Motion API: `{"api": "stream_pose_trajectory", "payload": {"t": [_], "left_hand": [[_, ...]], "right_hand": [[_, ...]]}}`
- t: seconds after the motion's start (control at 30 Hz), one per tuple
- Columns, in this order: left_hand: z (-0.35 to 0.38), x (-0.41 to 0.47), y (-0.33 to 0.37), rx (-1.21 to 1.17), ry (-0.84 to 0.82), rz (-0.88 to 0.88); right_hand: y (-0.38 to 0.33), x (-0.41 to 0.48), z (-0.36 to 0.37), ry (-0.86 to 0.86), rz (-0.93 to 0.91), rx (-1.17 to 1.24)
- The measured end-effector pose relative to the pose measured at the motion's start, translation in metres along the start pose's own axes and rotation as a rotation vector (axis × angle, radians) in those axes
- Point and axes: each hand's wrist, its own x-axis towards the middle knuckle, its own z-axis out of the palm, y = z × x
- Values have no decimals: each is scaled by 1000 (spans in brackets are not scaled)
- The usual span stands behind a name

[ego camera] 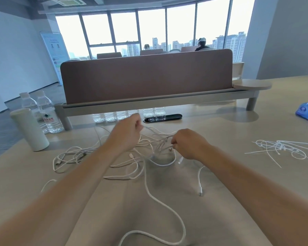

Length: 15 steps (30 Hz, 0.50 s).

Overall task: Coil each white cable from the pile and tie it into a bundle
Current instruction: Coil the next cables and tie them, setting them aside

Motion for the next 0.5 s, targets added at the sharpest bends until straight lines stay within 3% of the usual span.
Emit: {"api": "stream_pose_trajectory", "payload": {"t": [0.1, 0.2, 0.37, 0.5], "left_hand": [[-24, 6, -7, -66, 96, -73], [-37, 7, -7, -88, 56, -74], [-40, -2, 5, -166, 10, -17], [-41, -5, 15, -188, -10, 8]], "right_hand": [[16, 1, 8, -69, 85, -23], [15, -3, 4, -123, 57, 16], [-6, -10, -10, 84, 27, 160], [-30, -14, -21, 111, -15, 203]]}}
